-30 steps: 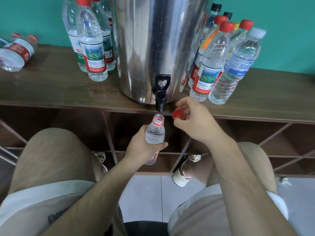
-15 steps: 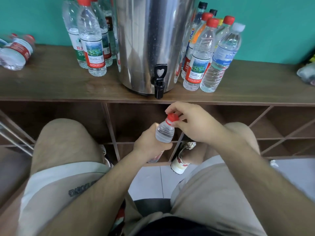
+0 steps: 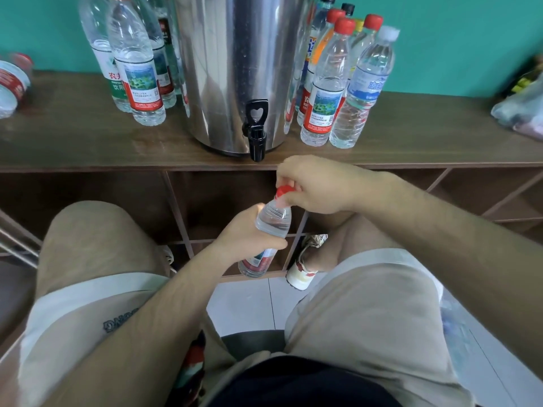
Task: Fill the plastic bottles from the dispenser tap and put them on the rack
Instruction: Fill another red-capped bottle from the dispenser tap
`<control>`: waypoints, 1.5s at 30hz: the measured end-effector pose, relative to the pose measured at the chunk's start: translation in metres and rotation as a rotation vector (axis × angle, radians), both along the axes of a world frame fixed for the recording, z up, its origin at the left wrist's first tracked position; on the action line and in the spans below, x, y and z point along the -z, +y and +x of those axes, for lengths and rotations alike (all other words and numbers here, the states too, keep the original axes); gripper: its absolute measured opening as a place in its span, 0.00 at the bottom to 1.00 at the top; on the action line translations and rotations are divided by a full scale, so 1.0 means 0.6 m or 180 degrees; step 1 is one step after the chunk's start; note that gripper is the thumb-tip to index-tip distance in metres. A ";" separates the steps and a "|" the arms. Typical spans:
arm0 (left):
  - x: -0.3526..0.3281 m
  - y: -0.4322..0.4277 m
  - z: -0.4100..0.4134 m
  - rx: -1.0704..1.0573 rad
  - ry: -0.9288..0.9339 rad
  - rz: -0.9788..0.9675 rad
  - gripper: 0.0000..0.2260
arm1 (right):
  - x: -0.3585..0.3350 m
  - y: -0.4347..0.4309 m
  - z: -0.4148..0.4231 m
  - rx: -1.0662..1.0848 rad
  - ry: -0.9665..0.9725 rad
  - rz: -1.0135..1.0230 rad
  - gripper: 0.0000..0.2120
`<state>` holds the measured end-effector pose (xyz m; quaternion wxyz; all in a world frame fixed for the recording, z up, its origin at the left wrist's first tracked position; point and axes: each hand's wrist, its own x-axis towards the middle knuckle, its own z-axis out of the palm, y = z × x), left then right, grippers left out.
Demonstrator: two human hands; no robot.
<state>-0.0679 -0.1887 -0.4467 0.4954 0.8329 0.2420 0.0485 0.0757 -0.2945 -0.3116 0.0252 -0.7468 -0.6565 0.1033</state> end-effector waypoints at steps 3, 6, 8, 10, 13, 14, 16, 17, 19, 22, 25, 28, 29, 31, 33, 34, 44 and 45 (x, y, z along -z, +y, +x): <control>-0.013 0.000 -0.002 0.0101 -0.0040 -0.0110 0.20 | 0.004 -0.001 -0.010 -0.0063 -0.0674 0.0112 0.17; -0.023 -0.003 -0.003 0.0196 -0.0077 -0.0136 0.21 | 0.011 0.004 -0.023 -0.0040 -0.1549 0.0369 0.26; -0.027 -0.004 -0.004 0.0224 -0.0105 -0.0197 0.20 | 0.011 0.011 -0.032 0.0485 -0.1402 0.0334 0.28; -0.032 -0.003 -0.005 0.0246 -0.0138 -0.0354 0.21 | 0.009 0.016 -0.035 0.0496 -0.1505 0.0389 0.30; -0.042 0.002 -0.010 0.0332 -0.0299 -0.0751 0.23 | -0.016 0.012 -0.028 -0.0592 -0.2056 0.0701 0.35; -0.047 0.001 -0.011 0.0360 -0.0343 -0.0805 0.23 | -0.021 0.013 -0.025 -0.0784 -0.2076 0.0784 0.35; -0.051 -0.006 -0.010 0.0295 -0.0411 -0.0732 0.22 | -0.023 0.018 -0.026 -0.0426 -0.1988 0.0932 0.31; -0.050 -0.010 -0.008 0.0183 -0.0443 -0.0607 0.23 | -0.019 0.023 -0.030 -0.0079 -0.2001 0.0905 0.28; -0.042 -0.016 -0.007 -0.0148 -0.0551 -0.0271 0.21 | -0.007 0.035 -0.040 0.0437 -0.2021 0.0686 0.24; -0.039 -0.011 -0.012 -0.0461 -0.0792 -0.0193 0.20 | -0.019 0.039 -0.046 0.0622 -0.1630 0.0647 0.28; -0.063 0.001 -0.034 -0.0288 -0.0842 -0.0436 0.23 | -0.046 0.043 -0.045 -0.0285 -0.1721 0.1090 0.32; -0.081 0.008 -0.050 -0.0391 -0.0969 -0.0316 0.26 | -0.070 0.055 -0.059 -0.0308 -0.1533 0.1210 0.30; -0.085 0.009 -0.054 -0.0525 -0.1073 -0.0262 0.26 | -0.076 0.062 -0.068 -0.0098 -0.1399 0.1215 0.29; -0.096 0.015 -0.064 -0.0817 -0.1315 -0.0094 0.25 | -0.089 0.081 -0.088 0.0237 -0.1307 0.1286 0.29; -0.121 0.025 -0.077 -0.1082 -0.1541 0.0118 0.22 | -0.111 0.105 -0.107 0.0415 -0.1362 0.1410 0.29; -0.138 0.031 -0.085 -0.1203 -0.1623 0.0147 0.21 | -0.126 0.119 -0.117 0.0462 -0.1371 0.1449 0.29; -0.293 0.222 -0.150 -0.2281 -0.1341 0.0705 0.26 | -0.177 0.275 -0.198 0.0129 0.1220 0.1847 0.17; -0.302 0.241 -0.150 -0.2340 -0.1240 0.0817 0.24 | -0.170 0.294 -0.202 0.0139 0.1439 0.1807 0.22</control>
